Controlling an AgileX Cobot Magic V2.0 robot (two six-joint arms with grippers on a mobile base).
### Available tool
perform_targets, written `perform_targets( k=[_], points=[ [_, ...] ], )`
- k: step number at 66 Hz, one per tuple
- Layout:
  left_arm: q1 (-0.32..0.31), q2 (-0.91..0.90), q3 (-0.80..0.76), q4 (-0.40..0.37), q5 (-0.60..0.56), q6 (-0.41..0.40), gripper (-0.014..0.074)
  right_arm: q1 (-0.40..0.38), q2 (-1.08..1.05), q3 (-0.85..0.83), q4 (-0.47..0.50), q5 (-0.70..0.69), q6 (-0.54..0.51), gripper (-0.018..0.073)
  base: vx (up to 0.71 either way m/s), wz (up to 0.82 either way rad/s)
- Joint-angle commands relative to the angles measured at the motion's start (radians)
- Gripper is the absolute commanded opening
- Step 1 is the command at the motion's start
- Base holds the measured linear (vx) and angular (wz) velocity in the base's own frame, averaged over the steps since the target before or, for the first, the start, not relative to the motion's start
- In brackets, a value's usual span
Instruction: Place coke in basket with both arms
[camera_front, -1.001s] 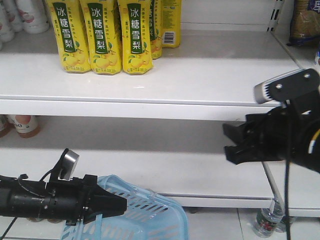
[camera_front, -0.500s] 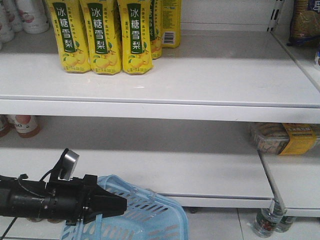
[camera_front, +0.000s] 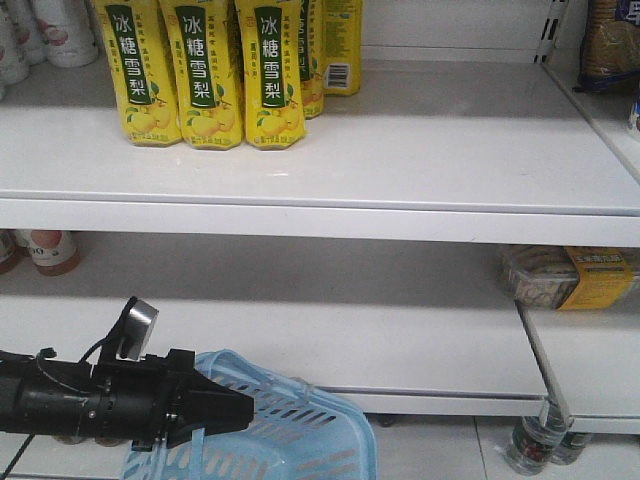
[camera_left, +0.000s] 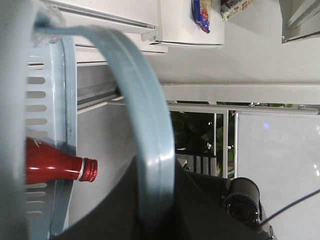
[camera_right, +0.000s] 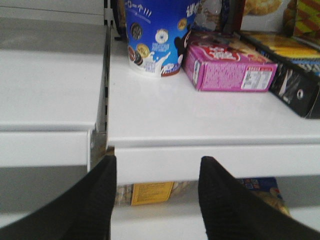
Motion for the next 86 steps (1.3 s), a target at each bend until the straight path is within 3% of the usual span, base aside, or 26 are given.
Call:
perform_targets(
  k=[1, 12, 26, 37, 49, 58, 66, 74, 81, 86],
  points=[
    [-0.003, -0.044, -0.02, -0.127, 0.128, -0.002, -0.0006, -0.004, -0.068, 0.06, 0.019, -0.128, -0.004, 0.0365, 0.0, 0.0],
    [-0.003, -0.044, -0.02, -0.127, 0.128, -0.002, -0.0006, -0.004, -0.189, 0.144, 0.052, -0.114, -0.005, 0.0363, 0.0, 0.0],
    [-0.003, -0.044, -0.02, -0.127, 0.128, -0.002, -0.0006, -0.004, -0.341, 0.151, 0.084, 0.113, -0.02, 0.0353, 0.0, 0.0],
    [-0.003, -0.044, -0.02, -0.127, 0.128, -0.002, -0.0006, -0.004, -0.405, 0.171, 0.185, 0.214, -0.186, 0.0332, 0.0, 0.0],
    [-0.003, -0.044, -0.02, -0.127, 0.128, -0.002, -0.0006, -0.004, -0.406, 0.277, 0.212, 0.077, -0.326, 0.0305, 0.0, 0.0],
    [-0.003, -0.044, -0.02, -0.127, 0.128, -0.002, -0.0006, -0.004, -0.397, 0.3, 0.216, -0.022, -0.317, 0.0293, 0.0, 0.0],
    [-0.003, -0.044, -0.02, -0.127, 0.128, -0.002, -0.0006, -0.004, -0.395, 0.3, 0.264, -0.023, -0.305, 0.0259, 0.0, 0.0],
    [-0.003, -0.044, -0.02, -0.127, 0.128, -0.002, -0.0006, -0.005, -0.395, 0.301, 0.264, -0.005, -0.319, 0.0151, 0.0, 0.0],
    [-0.003, -0.044, -0.02, -0.127, 0.128, -0.002, -0.0006, -0.005, -0.395, 0.301, 0.263, -0.003, -0.319, -0.0004, 0.0, 0.0],
    [-0.003, -0.044, -0.02, -0.127, 0.128, -0.002, -0.0006, -0.005, -0.395, 0.301, 0.263, -0.019, -0.319, -0.0013, 0.0, 0.0]
  ],
)
